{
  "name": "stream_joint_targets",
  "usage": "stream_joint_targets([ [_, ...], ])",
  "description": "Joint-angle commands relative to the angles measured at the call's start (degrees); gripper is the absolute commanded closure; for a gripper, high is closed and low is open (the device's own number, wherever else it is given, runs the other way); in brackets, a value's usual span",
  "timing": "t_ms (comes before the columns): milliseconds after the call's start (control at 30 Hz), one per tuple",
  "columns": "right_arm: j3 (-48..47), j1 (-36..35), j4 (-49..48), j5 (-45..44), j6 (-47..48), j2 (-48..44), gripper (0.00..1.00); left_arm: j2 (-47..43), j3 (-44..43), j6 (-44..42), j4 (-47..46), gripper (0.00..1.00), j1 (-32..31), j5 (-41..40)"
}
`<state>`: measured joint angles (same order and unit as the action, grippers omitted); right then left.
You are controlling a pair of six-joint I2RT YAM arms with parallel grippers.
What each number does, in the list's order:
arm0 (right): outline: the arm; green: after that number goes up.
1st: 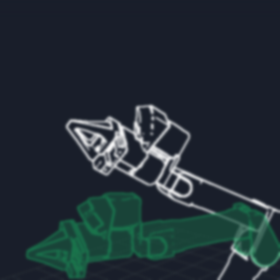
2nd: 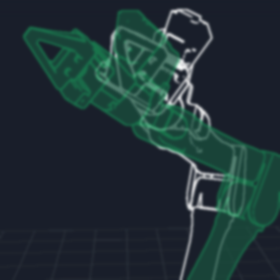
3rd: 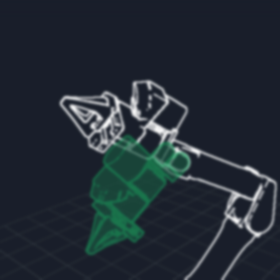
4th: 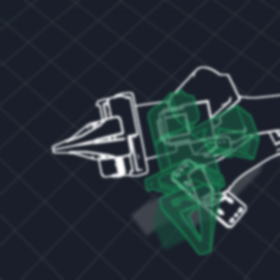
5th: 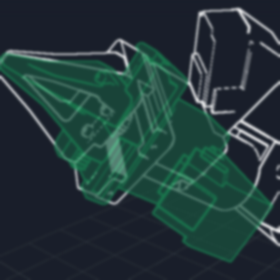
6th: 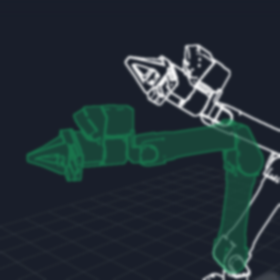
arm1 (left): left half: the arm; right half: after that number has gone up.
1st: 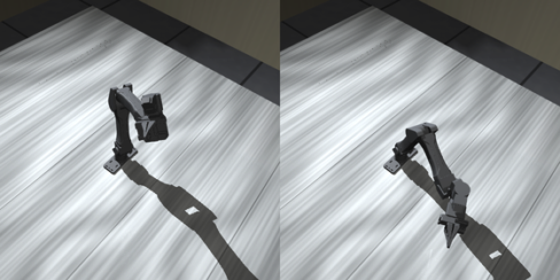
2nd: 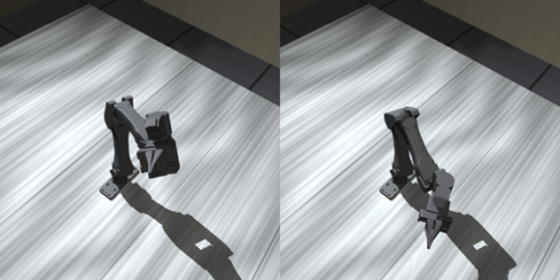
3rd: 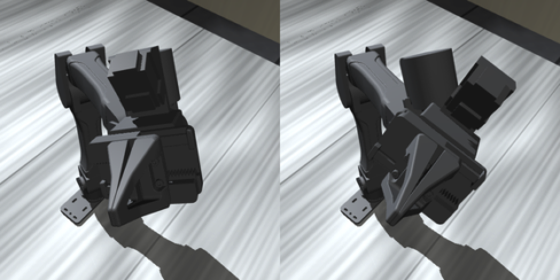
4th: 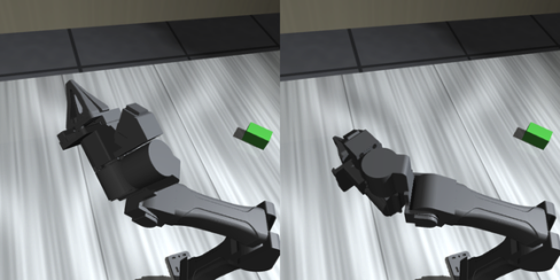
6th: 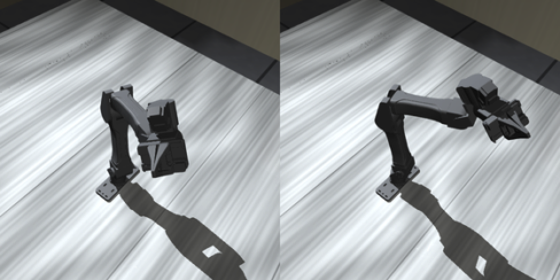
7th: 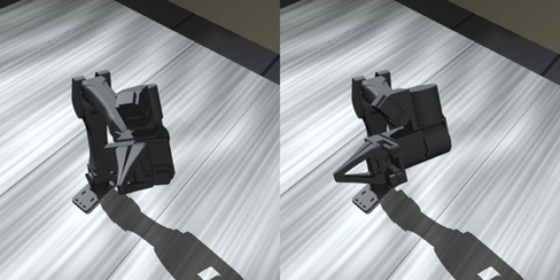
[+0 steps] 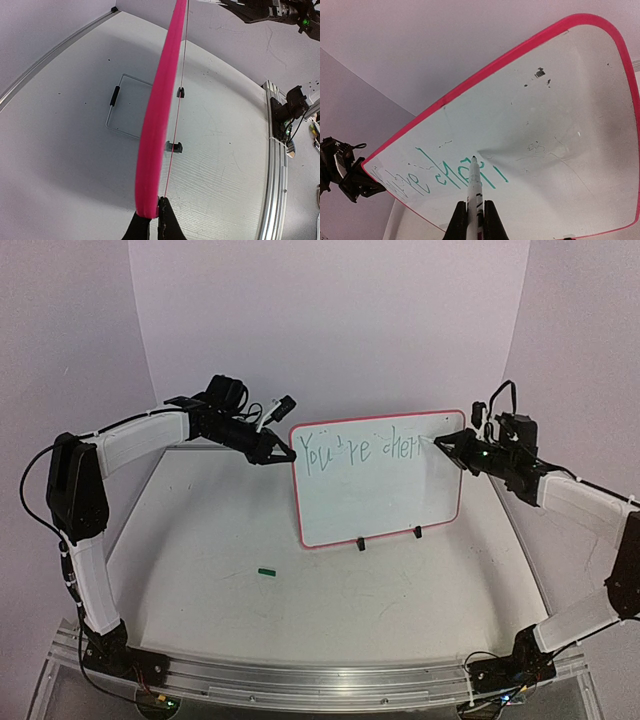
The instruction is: Write a sentence on the whiteboard
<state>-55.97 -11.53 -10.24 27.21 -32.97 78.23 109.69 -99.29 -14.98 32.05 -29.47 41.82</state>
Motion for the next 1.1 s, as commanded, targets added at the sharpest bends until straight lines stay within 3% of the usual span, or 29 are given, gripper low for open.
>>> stream_joint_targets([
  [0, -2.7, 0.2, -1.1, -1.2, 1.1, 1.0, 1.00, 0.0, 0.6, -1.8, 2.8, 1.00, -0.6, -2.6],
  [700, -3.3, 0.2, -1.3, -1.5, 1.3, 2.4, 1.00, 0.4, 0.5, -1.9, 2.9, 1.00, -0.6, -2.5],
  [1067, -1.3, 0.2, -1.0, 0.4, 0.7, -2.1, 1.00, 0.3, 0.8, -1.6, 2.9, 1.00, -0.6, -3.0],
])
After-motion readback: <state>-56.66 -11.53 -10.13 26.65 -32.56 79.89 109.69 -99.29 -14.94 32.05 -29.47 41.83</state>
